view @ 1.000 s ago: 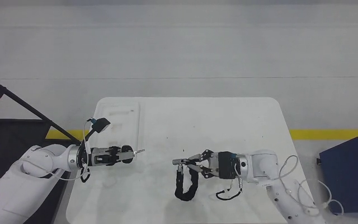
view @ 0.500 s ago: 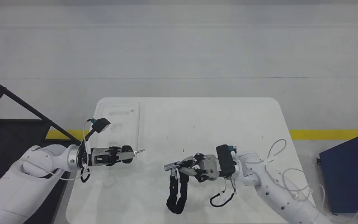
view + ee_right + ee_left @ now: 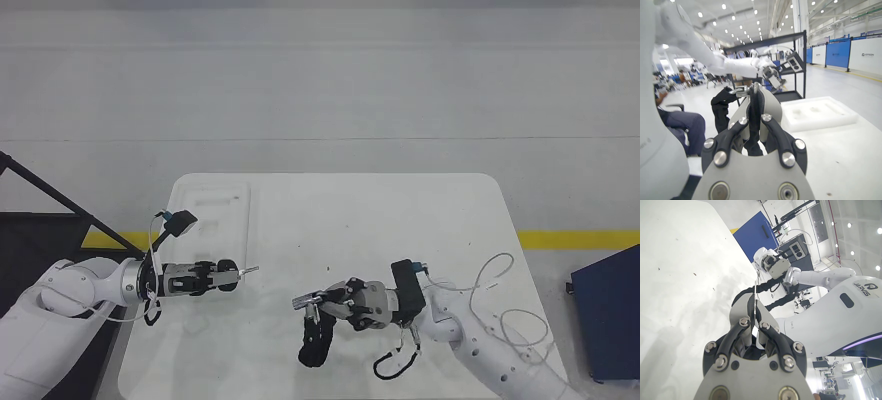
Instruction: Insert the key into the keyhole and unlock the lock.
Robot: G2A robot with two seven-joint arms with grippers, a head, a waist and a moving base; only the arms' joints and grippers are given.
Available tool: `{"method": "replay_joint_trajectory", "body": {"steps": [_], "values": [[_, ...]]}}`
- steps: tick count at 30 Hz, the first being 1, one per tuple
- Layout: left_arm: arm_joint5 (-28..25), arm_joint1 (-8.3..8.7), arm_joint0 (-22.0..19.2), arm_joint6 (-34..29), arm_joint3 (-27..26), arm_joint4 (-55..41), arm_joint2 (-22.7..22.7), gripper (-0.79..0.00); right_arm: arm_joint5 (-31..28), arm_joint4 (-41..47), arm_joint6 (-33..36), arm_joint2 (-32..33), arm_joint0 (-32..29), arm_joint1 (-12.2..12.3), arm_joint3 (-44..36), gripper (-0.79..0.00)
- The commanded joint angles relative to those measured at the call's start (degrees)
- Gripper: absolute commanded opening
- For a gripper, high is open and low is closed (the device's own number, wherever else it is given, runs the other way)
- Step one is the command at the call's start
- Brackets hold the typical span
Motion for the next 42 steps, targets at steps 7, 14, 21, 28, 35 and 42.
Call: {"method": "replay_joint_trajectory", "body": {"steps": [7, 14, 21, 28, 35, 42], "values": [[0.0, 0.0, 0.0, 0.0, 0.0, 0.0, 0.0, -0.785, 0.0, 7.4, -8.2, -10.3, 6.4, -0.3, 8.6, -0.785], [0.0, 0.0, 0.0, 0.0, 0.0, 0.0, 0.0, -0.785, 0.0, 9.9, -13.8, -17.5, 11.8, -1.1, 14.9, -0.785], [0.0, 0.0, 0.0, 0.0, 0.0, 0.0, 0.0, -0.785, 0.0, 10.3, -15.7, -20.4, 13.2, -1.2, 15.9, -0.785], [0.9, -0.26, 0.4, 5.6, -3.8, 8.0, -0.9, -0.785, 0.0, 10.3, -15.7, -20.4, 13.2, -1.2, 15.9, -0.785], [2.1, -0.93, 3.5, 16.4, -9.2, 23.1, -1.7, -0.785, 0.0, 10.3, -15.7, -20.4, 13.2, -1.2, 15.9, -0.785], [-3.9, -1.4, 6.0, 21.3, -12.9, 28.9, -2.7, -0.785, 0.0, 10.3, -15.7, -20.4, 13.2, -1.2, 15.9, -0.785]]}}
